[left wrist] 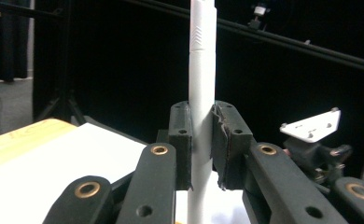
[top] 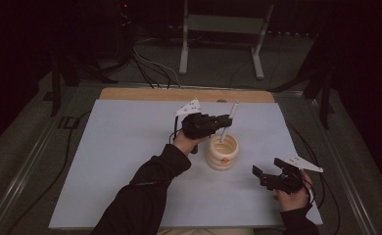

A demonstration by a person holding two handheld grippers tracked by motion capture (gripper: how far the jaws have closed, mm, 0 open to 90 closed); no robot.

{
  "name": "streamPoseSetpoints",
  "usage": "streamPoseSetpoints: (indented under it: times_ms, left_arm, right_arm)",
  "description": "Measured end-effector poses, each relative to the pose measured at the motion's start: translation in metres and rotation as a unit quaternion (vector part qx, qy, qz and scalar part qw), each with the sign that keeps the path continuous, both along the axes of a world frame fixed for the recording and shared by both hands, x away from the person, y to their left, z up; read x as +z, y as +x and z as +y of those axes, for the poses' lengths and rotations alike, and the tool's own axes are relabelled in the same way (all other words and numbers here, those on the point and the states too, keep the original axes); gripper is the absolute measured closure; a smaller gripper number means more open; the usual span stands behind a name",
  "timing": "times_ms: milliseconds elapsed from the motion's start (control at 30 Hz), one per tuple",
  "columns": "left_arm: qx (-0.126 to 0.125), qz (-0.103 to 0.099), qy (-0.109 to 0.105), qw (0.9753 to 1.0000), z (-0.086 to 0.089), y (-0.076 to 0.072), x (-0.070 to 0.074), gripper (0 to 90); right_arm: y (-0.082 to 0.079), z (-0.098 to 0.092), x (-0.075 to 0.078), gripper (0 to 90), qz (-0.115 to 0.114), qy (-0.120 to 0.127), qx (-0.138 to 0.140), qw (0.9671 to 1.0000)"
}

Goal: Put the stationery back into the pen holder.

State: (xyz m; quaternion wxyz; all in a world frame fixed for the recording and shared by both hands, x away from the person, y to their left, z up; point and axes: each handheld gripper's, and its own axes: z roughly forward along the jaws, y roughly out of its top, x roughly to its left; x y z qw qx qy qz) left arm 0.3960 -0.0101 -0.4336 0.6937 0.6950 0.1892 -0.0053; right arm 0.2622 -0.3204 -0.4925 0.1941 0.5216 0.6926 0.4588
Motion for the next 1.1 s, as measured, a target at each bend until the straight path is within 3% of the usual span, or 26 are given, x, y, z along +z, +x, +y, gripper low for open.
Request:
streamPoseSetpoints:
  times_ms: [767, 1100]
  left_arm:
    - [0.008, 0.017, 0.000, 0.9998, -0.004, -0.004, -0.038, 79.3]
    - [0.004, 0.016, 0.019, 0.9997, -0.005, -0.011, -0.050, 79.2]
  right_arm:
    - [-0.001, 0.001, 0.001, 0.0, -0.002, 0.000, 0.002, 1.0000]
    - [-0.001, 0.001, 0.001, 0.0, -0.002, -0.001, 0.003, 1.0000]
